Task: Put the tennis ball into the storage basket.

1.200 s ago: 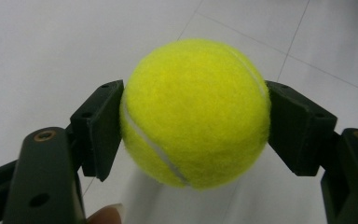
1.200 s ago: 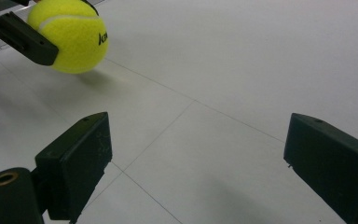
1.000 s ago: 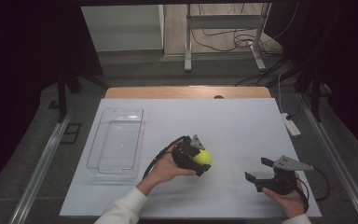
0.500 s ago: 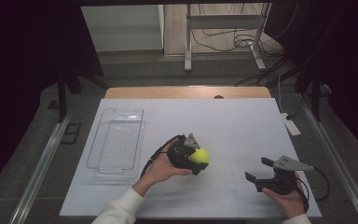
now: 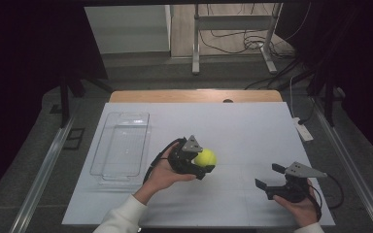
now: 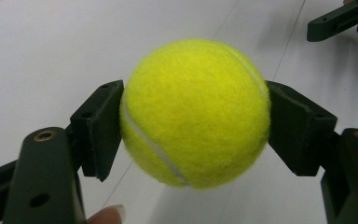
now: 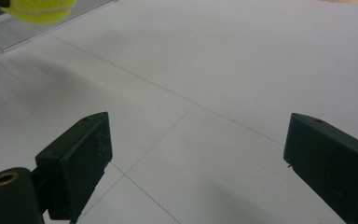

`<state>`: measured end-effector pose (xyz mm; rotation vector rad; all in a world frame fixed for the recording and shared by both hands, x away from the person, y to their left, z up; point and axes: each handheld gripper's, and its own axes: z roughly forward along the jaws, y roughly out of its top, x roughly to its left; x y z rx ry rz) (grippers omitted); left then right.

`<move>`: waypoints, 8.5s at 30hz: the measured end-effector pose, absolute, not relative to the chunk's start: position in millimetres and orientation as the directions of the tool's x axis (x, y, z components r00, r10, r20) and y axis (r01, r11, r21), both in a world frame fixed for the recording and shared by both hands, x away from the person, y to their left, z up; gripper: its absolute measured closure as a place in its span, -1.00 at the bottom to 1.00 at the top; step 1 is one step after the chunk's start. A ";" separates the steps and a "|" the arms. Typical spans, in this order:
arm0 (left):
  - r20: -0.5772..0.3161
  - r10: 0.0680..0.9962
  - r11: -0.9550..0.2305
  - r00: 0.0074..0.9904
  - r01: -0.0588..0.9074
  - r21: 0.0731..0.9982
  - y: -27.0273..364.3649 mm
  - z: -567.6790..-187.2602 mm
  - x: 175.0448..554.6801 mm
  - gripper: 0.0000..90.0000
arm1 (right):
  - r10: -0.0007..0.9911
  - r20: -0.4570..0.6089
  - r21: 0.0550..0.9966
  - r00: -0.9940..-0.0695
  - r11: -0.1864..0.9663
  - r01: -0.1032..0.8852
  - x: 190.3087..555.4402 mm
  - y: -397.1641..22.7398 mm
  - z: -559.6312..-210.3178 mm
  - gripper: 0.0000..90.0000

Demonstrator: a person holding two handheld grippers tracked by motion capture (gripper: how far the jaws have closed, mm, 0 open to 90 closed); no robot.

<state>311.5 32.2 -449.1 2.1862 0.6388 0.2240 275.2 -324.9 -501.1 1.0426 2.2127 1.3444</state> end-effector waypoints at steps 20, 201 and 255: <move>-0.046 0.540 -0.471 0.840 0.347 0.811 46.5 -437.8 310.0 -0.41 | 0.740 0.072 0.867 -0.669 0.285 0.408 275.6 -325.0 -501.6 -0.81; -0.065 0.822 -0.165 0.566 0.345 0.924 185.0 -405.5 335.7 -0.41 | 0.747 0.071 0.866 -0.661 0.282 0.412 275.5 -324.6 -501.6 -0.80; -0.088 0.891 -0.114 0.446 0.408 0.906 231.3 -422.8 351.2 -0.41 | 0.752 0.074 0.867 -0.655 0.276 0.415 276.0 -325.0 -501.9 -0.80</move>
